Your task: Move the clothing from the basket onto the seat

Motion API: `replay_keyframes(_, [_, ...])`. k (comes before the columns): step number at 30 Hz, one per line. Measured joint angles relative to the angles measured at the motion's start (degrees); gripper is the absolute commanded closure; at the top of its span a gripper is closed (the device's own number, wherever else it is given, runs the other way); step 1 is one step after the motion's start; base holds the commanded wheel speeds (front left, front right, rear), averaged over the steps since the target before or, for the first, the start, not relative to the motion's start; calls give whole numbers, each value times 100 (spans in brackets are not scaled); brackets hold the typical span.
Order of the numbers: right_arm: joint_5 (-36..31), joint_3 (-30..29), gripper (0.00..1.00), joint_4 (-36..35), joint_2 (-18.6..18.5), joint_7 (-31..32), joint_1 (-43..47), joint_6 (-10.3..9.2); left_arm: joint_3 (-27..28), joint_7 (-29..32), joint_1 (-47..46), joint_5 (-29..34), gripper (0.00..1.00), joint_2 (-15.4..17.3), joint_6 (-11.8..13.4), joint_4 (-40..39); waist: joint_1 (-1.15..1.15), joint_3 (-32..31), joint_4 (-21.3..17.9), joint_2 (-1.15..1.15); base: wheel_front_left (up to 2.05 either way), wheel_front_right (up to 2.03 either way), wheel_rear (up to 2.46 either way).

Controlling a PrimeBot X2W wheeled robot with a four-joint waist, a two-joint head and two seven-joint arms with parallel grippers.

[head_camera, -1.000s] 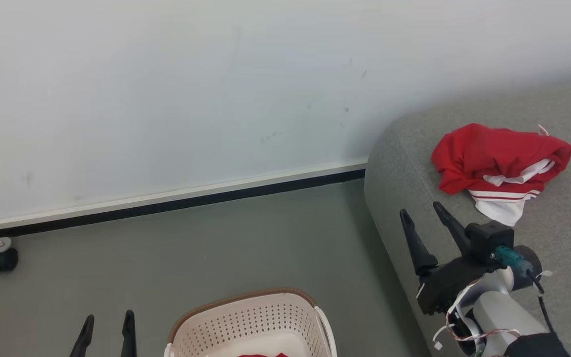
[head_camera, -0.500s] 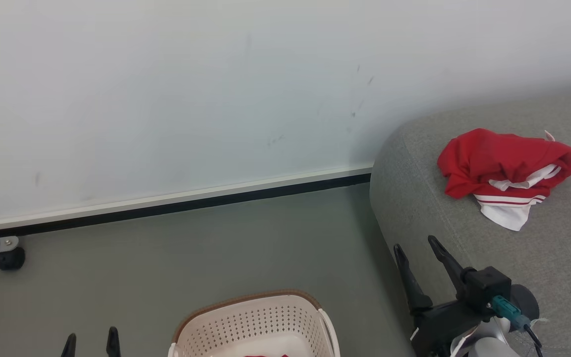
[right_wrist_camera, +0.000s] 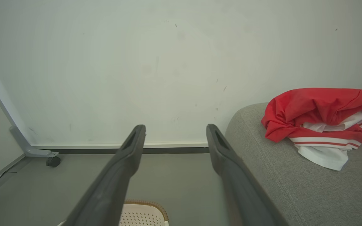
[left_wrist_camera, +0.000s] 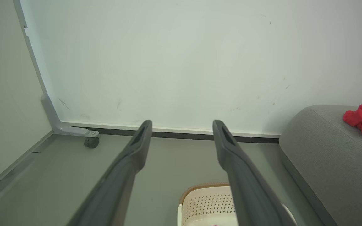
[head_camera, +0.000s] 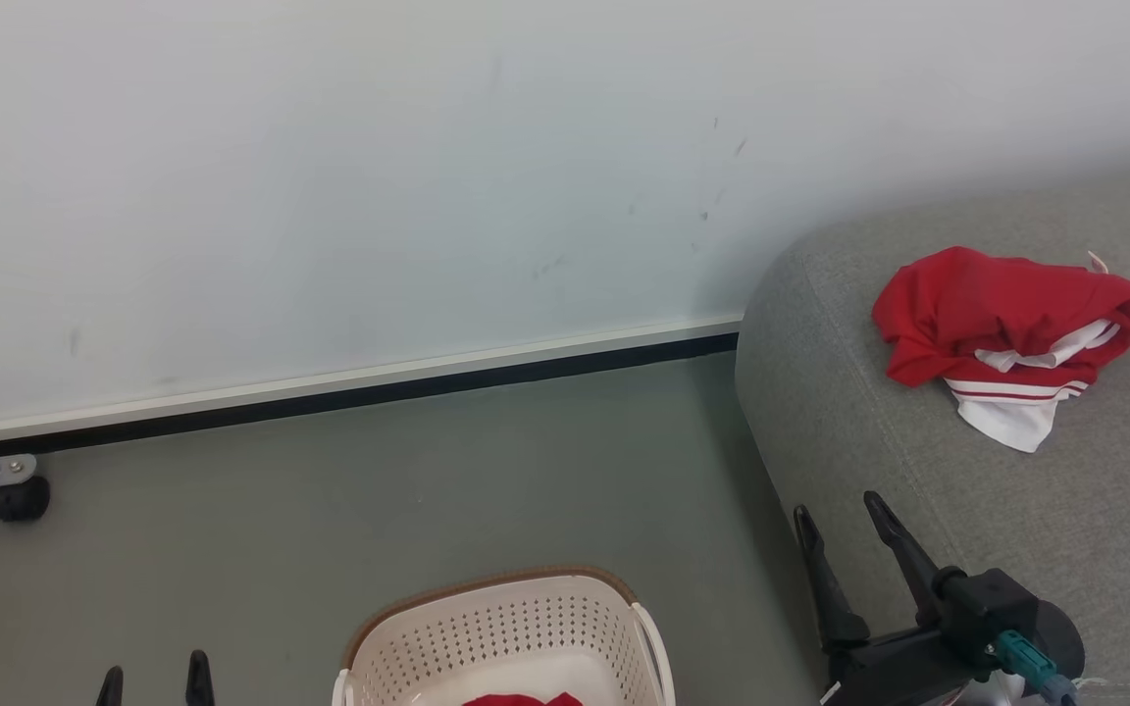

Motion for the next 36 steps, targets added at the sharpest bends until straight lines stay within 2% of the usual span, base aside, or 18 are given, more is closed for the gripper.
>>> replay_keyframes(36, [-141, -454, 0, -620, 70, -1, 305, -54, 3, 2, -9, 267, 0, -77, 41, -226, 0, 312, 53, 0, 0, 0, 0])
